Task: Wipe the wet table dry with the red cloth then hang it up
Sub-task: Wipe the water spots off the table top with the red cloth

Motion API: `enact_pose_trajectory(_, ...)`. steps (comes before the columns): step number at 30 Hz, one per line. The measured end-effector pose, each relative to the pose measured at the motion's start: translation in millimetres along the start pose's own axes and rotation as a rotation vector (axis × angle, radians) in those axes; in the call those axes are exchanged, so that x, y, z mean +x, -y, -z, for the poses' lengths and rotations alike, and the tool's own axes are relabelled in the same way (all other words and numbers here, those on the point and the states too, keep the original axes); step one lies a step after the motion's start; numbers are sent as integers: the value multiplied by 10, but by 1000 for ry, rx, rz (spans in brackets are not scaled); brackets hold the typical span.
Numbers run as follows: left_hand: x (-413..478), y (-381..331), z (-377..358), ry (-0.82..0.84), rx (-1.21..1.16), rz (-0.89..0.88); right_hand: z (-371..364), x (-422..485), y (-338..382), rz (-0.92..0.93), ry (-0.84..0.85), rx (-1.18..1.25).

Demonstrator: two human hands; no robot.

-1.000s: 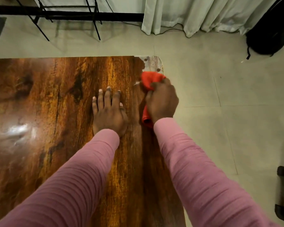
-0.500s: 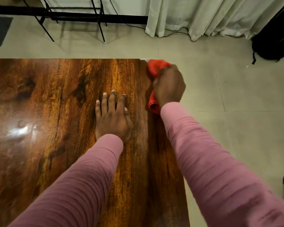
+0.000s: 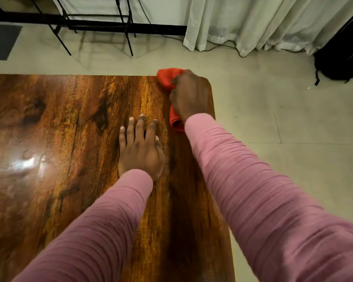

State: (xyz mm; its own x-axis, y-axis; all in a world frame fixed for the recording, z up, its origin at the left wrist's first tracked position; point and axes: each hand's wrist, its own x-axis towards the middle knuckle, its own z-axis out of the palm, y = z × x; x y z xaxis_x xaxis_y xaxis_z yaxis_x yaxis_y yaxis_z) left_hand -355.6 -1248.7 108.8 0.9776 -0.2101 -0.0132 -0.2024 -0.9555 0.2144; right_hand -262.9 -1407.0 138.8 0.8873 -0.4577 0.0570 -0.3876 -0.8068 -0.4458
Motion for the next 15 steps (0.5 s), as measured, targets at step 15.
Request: enact_pose_trajectory(15, -34, -6, 88, 33, -61, -27, 480, -518, -720, 292, 131, 12)
